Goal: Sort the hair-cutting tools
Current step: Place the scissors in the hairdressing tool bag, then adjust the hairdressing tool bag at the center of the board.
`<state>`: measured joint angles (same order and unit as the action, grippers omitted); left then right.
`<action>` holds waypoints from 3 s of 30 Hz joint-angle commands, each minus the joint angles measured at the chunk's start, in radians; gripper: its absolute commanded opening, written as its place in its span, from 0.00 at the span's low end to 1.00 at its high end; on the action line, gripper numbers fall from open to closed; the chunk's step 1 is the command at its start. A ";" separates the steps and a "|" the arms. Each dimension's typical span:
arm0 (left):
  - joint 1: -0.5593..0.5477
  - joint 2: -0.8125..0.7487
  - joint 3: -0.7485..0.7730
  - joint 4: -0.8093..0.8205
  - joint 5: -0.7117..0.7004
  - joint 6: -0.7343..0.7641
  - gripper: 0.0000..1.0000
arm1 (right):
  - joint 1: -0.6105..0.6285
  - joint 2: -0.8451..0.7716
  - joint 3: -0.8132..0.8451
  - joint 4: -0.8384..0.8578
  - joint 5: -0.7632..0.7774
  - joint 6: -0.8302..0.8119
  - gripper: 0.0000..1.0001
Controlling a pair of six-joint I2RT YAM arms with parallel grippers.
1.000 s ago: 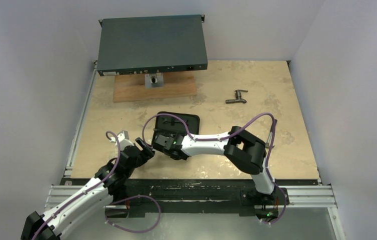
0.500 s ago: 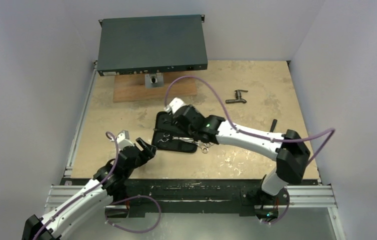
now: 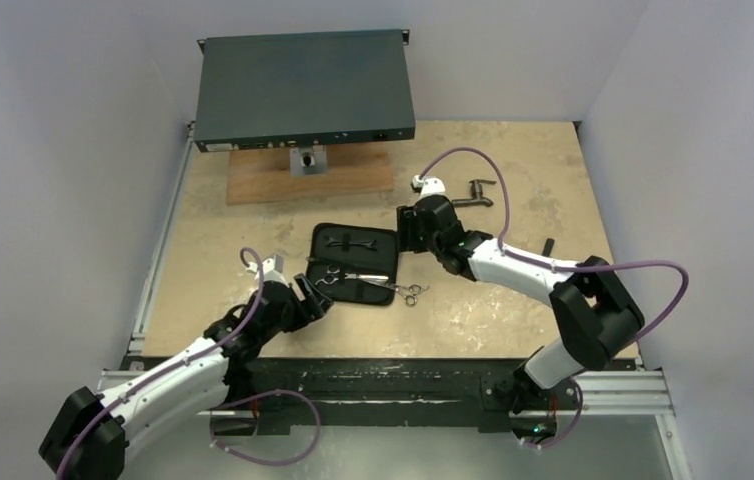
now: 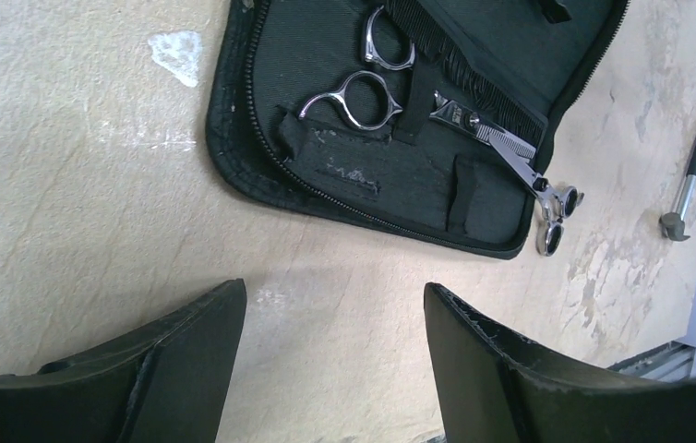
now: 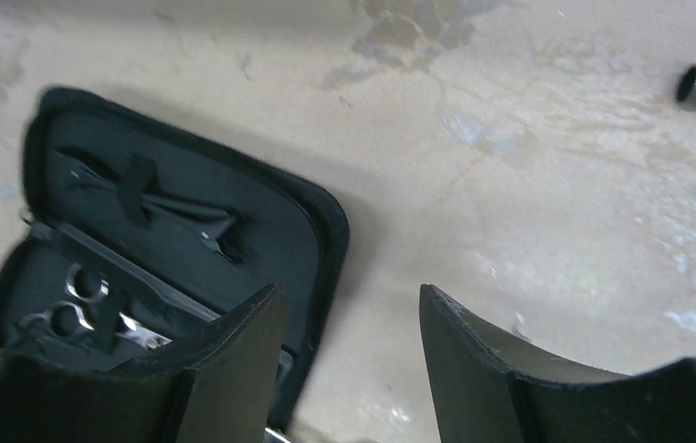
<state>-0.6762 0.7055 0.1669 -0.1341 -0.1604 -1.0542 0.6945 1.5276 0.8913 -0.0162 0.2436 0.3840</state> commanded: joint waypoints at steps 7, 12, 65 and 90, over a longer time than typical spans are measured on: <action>-0.005 0.107 0.051 0.083 0.013 0.016 0.71 | -0.066 0.151 0.020 0.312 -0.214 0.105 0.55; -0.004 0.178 0.074 0.086 -0.005 0.009 0.71 | -0.075 0.202 0.022 0.338 -0.189 0.109 0.55; -0.021 0.787 0.394 0.370 0.050 0.149 0.57 | 0.003 -0.690 -0.479 -0.067 0.041 0.335 0.44; -0.020 0.204 0.147 0.029 -0.177 0.041 0.73 | 0.412 -0.176 -0.074 -0.415 0.070 0.058 0.64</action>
<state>-0.6960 0.9493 0.3305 -0.0765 -0.3141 -0.9966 1.1034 1.3163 0.7532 -0.3470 0.3294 0.5175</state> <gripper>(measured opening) 0.726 0.617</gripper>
